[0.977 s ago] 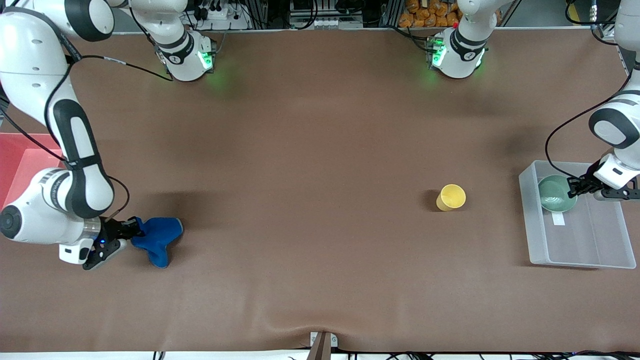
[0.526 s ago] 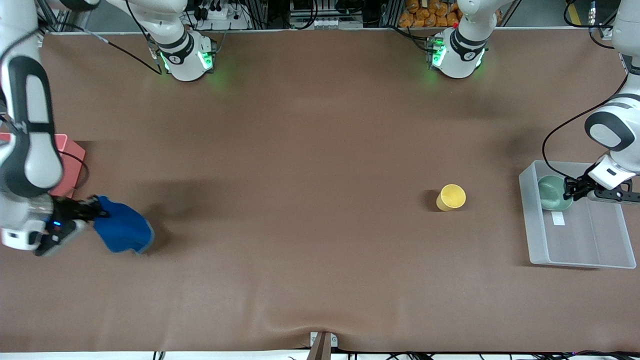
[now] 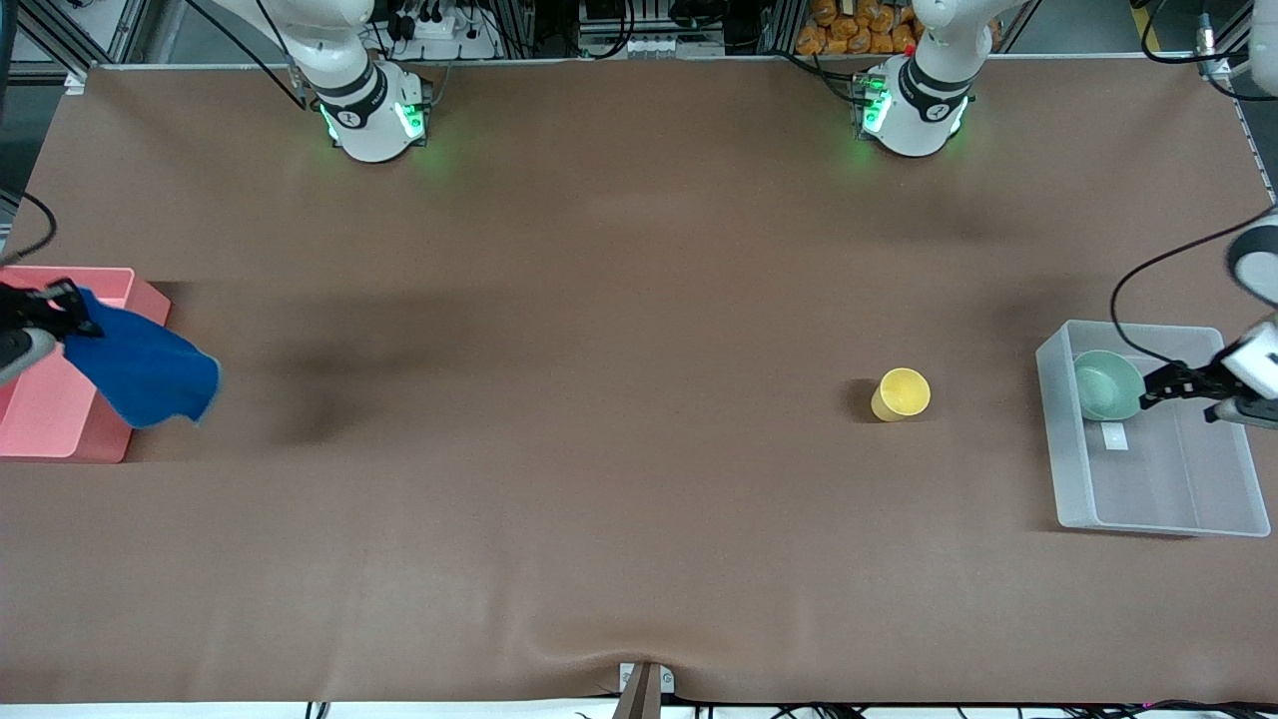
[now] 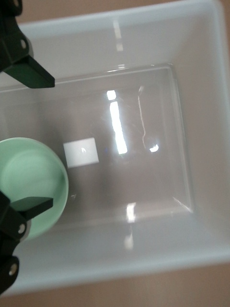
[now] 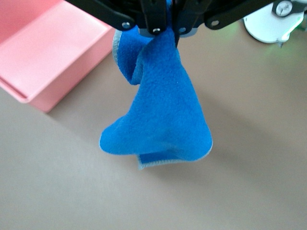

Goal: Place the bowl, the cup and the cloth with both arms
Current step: 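Carry the blue cloth into the pink bin with the right gripper, then grasp the yellow cup with the left gripper while the right gripper releases the cloth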

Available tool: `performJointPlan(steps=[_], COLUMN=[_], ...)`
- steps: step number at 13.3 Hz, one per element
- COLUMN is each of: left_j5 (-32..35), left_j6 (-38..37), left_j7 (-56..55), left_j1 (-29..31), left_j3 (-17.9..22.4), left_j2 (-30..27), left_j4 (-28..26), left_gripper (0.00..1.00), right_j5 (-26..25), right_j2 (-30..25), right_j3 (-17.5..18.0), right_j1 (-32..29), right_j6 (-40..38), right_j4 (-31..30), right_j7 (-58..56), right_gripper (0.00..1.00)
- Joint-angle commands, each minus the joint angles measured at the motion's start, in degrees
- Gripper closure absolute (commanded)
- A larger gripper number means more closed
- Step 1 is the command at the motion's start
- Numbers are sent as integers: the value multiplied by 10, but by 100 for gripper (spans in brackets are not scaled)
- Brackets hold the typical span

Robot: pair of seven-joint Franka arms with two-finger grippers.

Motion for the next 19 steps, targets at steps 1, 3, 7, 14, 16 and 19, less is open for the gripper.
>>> performJointPlan(steps=[1, 3, 7, 14, 16, 19], left_j5=[25, 52, 53, 52, 53, 62], left_j6=[-83, -108, -161, -13, 13, 23], left_j7=[-74, -199, -384, -520, -524, -514], left_j1=[-40, -89, -186, -243, -242, -242], left_j3=[4, 2, -3, -58, -62, -63], left_j2=[-13, -30, -56, -43, -40, -43], left_j4=[49, 46, 27, -83, -113, -144], left_gripper=[0, 0, 0, 0, 0, 0], right_j5=[-37, -82, -164, -207, -207, -204], right_j2=[-28, -31, -24, 72, 91, 122], right_j3=[5, 6, 7, 7, 7, 7], right_j1=[-25, -37, -82, -213, -220, -234], right_j6=[-34, -62, -80, 30, 67, 130], right_j4=[-17, 0, 4, 1, 1, 2], right_j7=[-6, -7, -55, -76, -81, -84], right_gripper=[100, 100, 100, 100, 100, 100])
